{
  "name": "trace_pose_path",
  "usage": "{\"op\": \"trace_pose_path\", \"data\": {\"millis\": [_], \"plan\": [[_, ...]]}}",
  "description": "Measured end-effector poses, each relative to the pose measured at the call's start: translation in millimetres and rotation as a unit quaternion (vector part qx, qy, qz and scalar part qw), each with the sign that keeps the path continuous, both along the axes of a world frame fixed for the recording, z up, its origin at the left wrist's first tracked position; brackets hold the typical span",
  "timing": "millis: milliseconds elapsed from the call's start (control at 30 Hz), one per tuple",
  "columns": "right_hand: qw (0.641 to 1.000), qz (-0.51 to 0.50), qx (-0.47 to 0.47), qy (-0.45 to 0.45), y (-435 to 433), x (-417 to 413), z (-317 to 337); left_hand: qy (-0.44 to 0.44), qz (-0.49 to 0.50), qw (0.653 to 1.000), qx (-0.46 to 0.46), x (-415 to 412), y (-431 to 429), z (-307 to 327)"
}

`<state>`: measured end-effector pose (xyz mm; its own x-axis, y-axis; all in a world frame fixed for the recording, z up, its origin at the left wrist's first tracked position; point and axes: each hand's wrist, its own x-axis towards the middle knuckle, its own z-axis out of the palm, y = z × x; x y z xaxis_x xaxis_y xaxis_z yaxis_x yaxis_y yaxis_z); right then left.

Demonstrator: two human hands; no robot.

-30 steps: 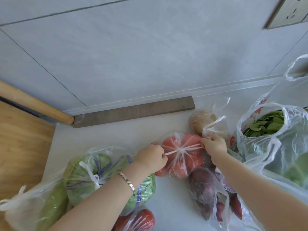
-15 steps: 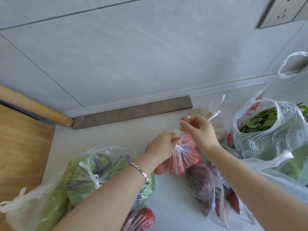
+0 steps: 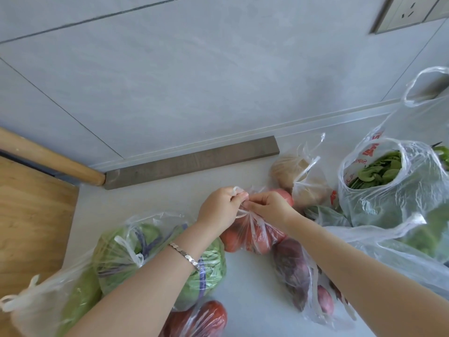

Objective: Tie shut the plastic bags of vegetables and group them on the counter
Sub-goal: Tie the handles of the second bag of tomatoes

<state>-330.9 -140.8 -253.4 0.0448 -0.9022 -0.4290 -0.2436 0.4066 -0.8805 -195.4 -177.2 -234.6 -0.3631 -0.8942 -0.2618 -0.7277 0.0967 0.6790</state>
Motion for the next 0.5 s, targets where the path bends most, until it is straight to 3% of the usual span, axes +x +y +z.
{"op": "trace_pose_path", "data": {"millis": [100,200,300,367,433,500], "plan": [[1.0,-0.011,-0.009,0.016,-2,0,-3,-0.029,-0.012,0.999,-0.032,12,1,4],[0.982,-0.156,0.059,-0.09,2,3,-11,-0.112,-0.067,0.991,-0.04,19,11,6],[0.94,-0.265,0.124,-0.174,5,9,-16,-0.261,-0.195,0.941,-0.095,16,24,7],[0.958,-0.243,0.115,-0.097,9,9,-19,-0.314,-0.253,0.911,-0.089,15,28,6],[0.986,-0.159,0.048,0.03,13,7,-24,-0.349,-0.293,0.885,-0.095,13,27,8],[0.991,-0.062,-0.016,0.117,16,7,-25,-0.313,-0.331,0.867,-0.201,11,24,14]]}}
